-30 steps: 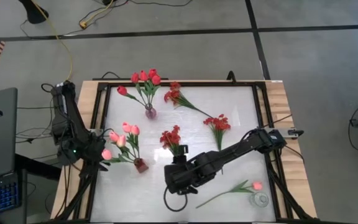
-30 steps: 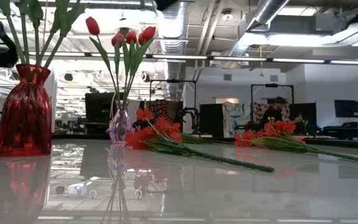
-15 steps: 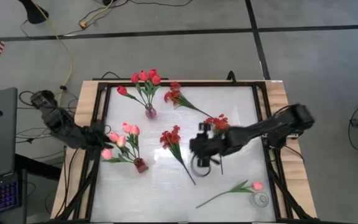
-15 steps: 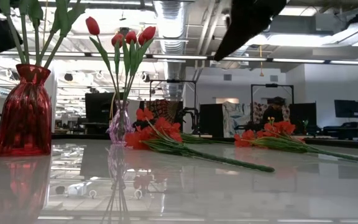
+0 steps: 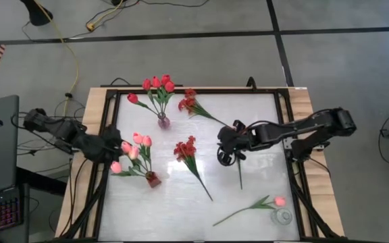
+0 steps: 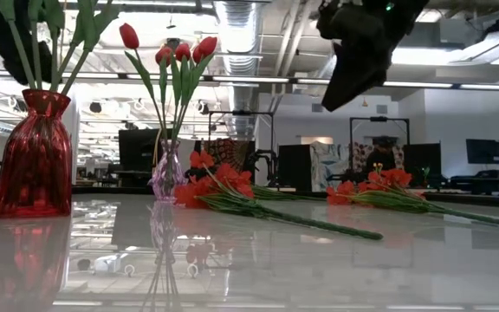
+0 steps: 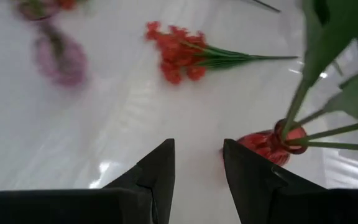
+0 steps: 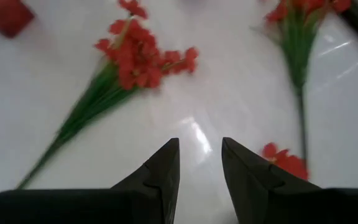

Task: Sort flowers into vase by color
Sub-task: Put the pink tulip into the red vase

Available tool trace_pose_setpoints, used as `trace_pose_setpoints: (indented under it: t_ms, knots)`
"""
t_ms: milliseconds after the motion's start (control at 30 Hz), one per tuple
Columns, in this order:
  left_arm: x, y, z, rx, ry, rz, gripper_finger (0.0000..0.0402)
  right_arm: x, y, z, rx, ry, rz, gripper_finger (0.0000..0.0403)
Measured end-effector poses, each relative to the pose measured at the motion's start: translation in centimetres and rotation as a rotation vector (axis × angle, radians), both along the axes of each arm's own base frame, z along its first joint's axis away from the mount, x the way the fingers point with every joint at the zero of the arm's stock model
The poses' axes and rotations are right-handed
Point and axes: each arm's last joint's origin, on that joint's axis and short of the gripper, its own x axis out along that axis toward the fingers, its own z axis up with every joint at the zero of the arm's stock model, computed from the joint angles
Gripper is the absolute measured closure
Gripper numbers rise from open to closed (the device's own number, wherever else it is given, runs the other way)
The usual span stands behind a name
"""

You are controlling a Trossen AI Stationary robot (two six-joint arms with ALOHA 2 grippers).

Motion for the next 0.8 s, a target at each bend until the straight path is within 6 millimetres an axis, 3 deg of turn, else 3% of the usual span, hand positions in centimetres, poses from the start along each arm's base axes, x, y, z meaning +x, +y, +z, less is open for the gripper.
trace_pose_setpoints:
  t_ms: [133,367,633,800]
  knots:
    - [1.1,-0.2,-1.2,0.01,-0.037,-0.054,0.0278,-0.2,0.8,0.0,0.052,-0.008,-0.012,0.0257]
    - [1.7,0.6,-1.8,0.064,-0.059,0.028,0.0278,-0.4,1.4,0.0,0.118,-0.027,-0.079,0.0257]
    - [1.8,0.7,-2.0,0.065,-0.06,0.02,0.0278,-1.9,0.0,-1.2,0.451,0.116,-0.436,0.0257]
    - [1.9,0.7,-2.0,0.067,-0.066,0.003,0.0278,-3.4,-0.8,-1.7,0.482,0.23,-0.66,0.0257]
